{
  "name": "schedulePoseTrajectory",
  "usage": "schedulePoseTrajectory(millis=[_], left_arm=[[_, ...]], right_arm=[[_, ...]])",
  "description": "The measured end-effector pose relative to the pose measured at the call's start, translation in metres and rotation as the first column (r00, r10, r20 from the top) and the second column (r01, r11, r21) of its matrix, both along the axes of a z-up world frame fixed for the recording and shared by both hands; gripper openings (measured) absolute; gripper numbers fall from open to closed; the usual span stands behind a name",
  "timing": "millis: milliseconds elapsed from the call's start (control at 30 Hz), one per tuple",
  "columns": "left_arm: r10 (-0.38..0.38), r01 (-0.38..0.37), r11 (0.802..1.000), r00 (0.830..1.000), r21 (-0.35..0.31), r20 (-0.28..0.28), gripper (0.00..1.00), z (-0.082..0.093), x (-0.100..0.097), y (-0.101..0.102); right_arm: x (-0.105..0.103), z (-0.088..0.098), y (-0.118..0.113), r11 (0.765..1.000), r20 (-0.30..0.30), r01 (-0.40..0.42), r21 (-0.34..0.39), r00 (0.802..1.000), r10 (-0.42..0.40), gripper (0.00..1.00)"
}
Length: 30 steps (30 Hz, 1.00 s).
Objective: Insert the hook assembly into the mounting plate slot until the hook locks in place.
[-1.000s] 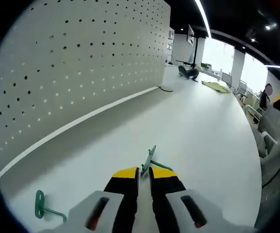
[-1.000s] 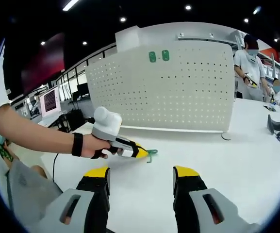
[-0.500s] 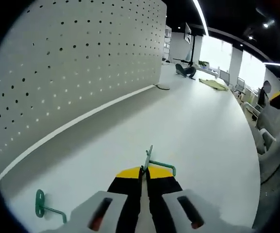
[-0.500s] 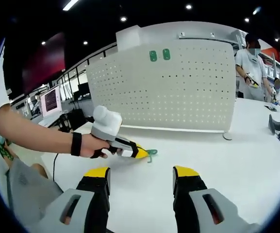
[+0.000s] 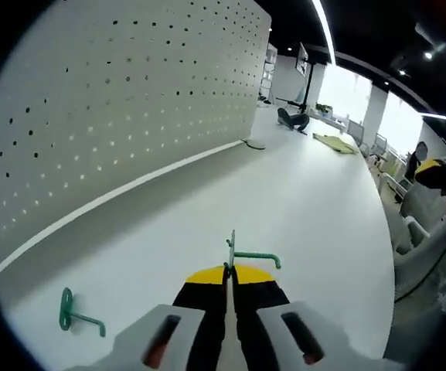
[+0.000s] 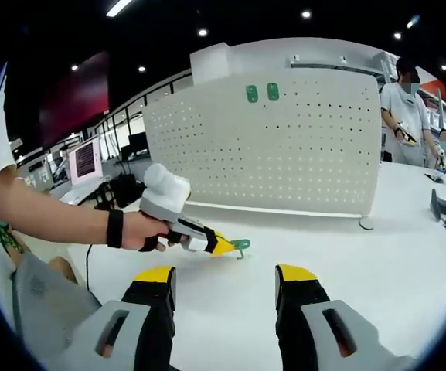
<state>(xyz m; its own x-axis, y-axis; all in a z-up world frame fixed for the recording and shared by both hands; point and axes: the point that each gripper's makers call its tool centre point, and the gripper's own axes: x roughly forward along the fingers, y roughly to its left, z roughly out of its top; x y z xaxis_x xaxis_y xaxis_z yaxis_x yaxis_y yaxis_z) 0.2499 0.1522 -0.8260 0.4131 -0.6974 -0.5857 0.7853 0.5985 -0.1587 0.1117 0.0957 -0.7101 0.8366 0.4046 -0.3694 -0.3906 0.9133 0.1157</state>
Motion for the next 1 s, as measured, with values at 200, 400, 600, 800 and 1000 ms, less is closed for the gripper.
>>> schedulePoseTrajectory(millis=[200, 400, 600, 800, 1000], left_arm=[[0.015, -0.016, 0.999, 1.0, -0.028, -0.021, 0.02, 0.009, -0.006, 0.001], [0.012, -0.013, 0.998, 1.0, -0.056, -0.026, 0.02, 0.022, -0.018, -0.001], [0.008, -0.012, 0.997, 0.999, -0.075, -0.049, 0.02, 0.031, -0.029, 0.003], [0.011, -0.015, 0.995, 0.999, -0.098, -0.045, 0.02, 0.043, -0.035, 0.006], [0.007, -0.017, 0.992, 0.997, -0.124, -0.081, 0.01, 0.051, -0.048, 0.008]], right_arm=[[-0.001, 0.003, 0.004, 1.0, 0.009, -0.01, -0.004, 1.0, 0.01, 0.52], [-0.002, 0.004, 0.008, 0.999, 0.012, -0.03, -0.013, 0.999, 0.03, 0.51], [-0.001, 0.008, 0.013, 0.998, 0.022, -0.052, -0.019, 0.998, 0.053, 0.5], [0.0, 0.008, 0.016, 0.997, 0.025, -0.073, -0.028, 0.997, 0.074, 0.5], [0.001, 0.011, 0.022, 0.994, 0.029, -0.102, -0.032, 0.994, 0.103, 0.49]])
